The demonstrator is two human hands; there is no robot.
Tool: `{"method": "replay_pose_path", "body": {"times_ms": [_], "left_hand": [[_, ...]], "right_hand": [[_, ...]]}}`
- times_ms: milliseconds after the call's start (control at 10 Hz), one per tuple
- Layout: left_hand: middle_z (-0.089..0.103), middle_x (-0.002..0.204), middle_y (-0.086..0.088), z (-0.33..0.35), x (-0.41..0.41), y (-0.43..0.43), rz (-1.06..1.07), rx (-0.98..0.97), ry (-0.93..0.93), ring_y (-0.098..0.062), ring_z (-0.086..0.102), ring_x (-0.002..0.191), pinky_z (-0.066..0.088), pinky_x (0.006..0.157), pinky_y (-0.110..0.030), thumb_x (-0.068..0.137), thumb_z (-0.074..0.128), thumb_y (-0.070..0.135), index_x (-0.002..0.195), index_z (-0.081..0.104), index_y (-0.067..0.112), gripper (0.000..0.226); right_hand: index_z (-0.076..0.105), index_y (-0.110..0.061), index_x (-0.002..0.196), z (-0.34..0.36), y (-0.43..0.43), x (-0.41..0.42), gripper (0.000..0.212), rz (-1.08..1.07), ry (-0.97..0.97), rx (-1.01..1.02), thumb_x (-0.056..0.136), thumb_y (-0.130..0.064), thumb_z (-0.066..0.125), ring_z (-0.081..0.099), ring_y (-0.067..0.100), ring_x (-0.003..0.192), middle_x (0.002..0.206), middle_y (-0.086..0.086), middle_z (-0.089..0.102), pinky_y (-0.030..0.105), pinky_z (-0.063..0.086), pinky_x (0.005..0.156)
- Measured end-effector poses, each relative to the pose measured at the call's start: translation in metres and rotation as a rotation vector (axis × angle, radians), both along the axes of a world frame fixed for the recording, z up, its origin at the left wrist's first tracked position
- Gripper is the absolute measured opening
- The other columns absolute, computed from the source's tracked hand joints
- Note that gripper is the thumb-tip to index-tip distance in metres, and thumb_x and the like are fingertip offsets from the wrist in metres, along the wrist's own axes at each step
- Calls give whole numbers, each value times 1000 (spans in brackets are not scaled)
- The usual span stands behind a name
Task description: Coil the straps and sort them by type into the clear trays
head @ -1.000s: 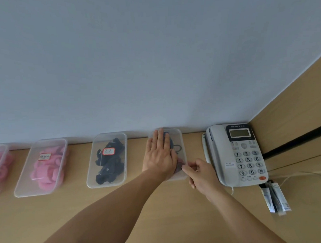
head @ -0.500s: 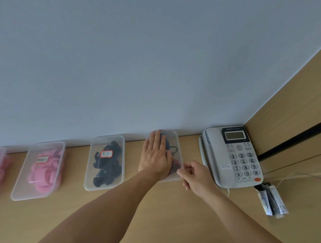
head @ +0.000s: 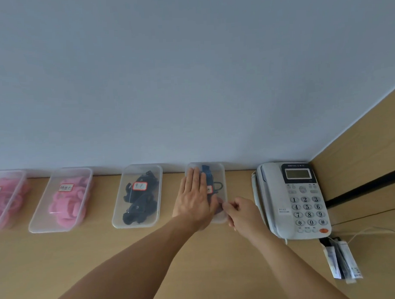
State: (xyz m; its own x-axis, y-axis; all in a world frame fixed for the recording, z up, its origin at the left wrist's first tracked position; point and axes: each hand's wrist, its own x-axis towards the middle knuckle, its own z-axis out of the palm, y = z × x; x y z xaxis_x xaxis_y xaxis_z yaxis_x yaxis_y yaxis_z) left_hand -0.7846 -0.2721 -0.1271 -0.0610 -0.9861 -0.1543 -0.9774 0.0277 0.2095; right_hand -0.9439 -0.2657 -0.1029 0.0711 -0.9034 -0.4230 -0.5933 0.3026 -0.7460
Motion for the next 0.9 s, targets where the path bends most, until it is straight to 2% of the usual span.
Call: {"method": "replay_pose_path", "body": {"times_ms": [100, 200, 400, 500, 600, 700, 800, 900], "left_hand": [[-14, 164, -16, 0, 0, 0, -2, 4, 1, -26, -21, 150, -13, 122, -39, 84, -10, 60, 156, -2, 3, 92], [-13, 164, -17, -2, -2, 1, 20, -5, 0, -26, -19, 150, -13, 122, -39, 85, -9, 58, 155, -3, 3, 90], [-12, 164, -17, -3, 0, -1, 35, 25, 16, -27, -19, 151, -12, 122, -41, 88, -3, 57, 155, -3, 2, 86], [-14, 163, -19, 3, 2, -4, -2, 75, 45, -29, -20, 150, -11, 122, -43, 96, 8, 54, 155, -4, 1, 80], [-8, 165, -17, 20, 16, -9, -81, 139, 74, -30, -13, 151, -3, 123, -43, 100, 19, 49, 156, 1, 2, 75], [11, 163, -11, 41, 36, -7, -141, 109, 48, -28, 0, 152, 9, 122, -43, 102, 26, 45, 155, 13, 5, 67], [29, 154, -8, 60, 52, 20, -139, 23, 58, -26, 20, 145, 20, 119, -44, 103, 31, 48, 151, 24, 11, 61], [27, 157, -7, 73, 69, 55, -91, -27, 53, -25, 20, 146, 21, 118, -45, 100, 38, 40, 151, 26, 11, 59]], "right_hand": [[55, -14, 65, -4, 0, 3, 33, -7, 66, -41, 95, -28, 57, 51, 7, 44, 53, -2, 59, 23, 39, 47], [57, -14, 67, -7, 1, 6, 34, 3, 196, -120, 95, -33, 57, 51, 13, 57, 62, -2, 60, 22, 35, 51], [60, -10, 70, -8, 0, 12, 34, -72, 186, -101, 94, -33, 59, 60, 23, 64, 68, 6, 66, 30, 41, 55], [59, -11, 69, -4, 2, 14, 35, -100, 226, -105, 94, -35, 58, 56, 18, 60, 67, 5, 64, 30, 39, 54], [60, -18, 75, 5, 4, 19, 30, -47, 376, -94, 95, -39, 52, 57, 18, 68, 73, -1, 62, 32, 43, 61], [59, -16, 93, 18, 9, 26, 26, -3, 499, -79, 93, -40, 49, 57, 25, 83, 88, 1, 58, 34, 47, 69], [55, -12, 102, 34, 22, 43, 27, 37, 504, -170, 91, -36, 52, 53, 31, 99, 106, 8, 56, 36, 44, 75], [61, -17, 112, 52, 43, 59, 30, 100, 427, -315, 87, -34, 56, 52, 29, 109, 112, 6, 58, 39, 49, 86]]}}
